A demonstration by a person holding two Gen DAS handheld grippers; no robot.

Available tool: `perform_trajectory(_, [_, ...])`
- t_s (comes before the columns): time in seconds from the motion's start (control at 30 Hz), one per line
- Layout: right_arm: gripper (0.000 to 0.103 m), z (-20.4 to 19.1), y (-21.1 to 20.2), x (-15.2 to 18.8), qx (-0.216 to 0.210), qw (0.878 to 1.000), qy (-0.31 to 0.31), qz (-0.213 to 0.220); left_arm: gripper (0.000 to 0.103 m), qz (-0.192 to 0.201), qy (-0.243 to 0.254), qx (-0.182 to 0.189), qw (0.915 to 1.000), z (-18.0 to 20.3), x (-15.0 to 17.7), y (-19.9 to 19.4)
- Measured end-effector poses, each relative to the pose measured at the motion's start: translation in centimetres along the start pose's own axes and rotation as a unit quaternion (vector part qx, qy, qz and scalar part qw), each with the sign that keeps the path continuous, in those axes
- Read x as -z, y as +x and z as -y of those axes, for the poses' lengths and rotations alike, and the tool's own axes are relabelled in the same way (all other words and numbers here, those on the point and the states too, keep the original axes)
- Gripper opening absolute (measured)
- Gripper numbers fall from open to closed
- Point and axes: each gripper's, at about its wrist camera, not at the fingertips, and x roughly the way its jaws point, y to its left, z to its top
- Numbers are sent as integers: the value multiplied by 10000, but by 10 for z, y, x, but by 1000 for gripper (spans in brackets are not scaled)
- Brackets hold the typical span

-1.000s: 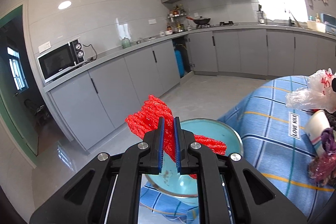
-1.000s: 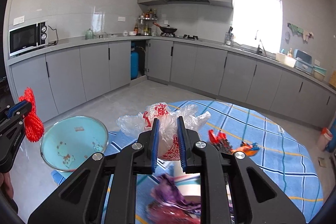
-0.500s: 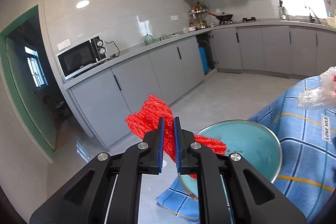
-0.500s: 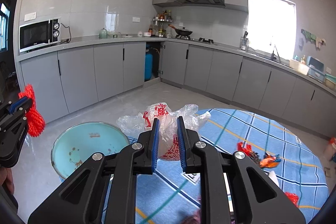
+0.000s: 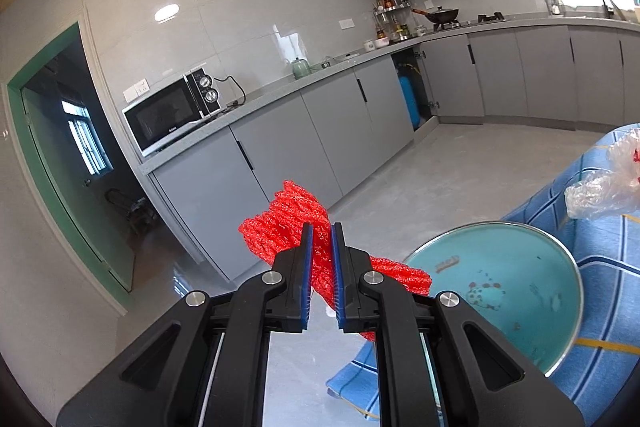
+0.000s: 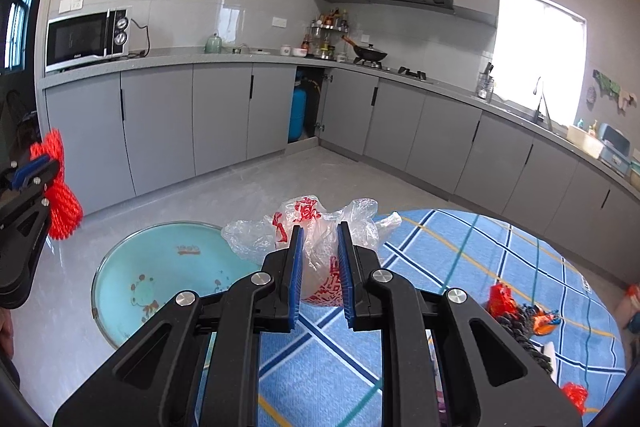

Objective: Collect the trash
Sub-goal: 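Carry both items over the light-blue bin and open both tools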

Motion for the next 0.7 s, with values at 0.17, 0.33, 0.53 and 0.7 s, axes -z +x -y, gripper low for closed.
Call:
perform_trajectory(0.17, [17,-11,11,1,-67,9999,-80,-88,9,30,101,-114,9999,4,-2,6])
perform_trajectory(0.33, [17,-20,20,2,-176,9996,-139,-153,11,7,198,-141,9997,9,-1,12])
perform_trajectory(0.53, [17,-30,30,2,-339,9989,-218,-229,12,-81,241,-101,9996,12,4,20])
perform_trajectory(0.7, [17,-34,38,4,-460,9982,-244,-296,12,-137,239,7,9996,12,4,26])
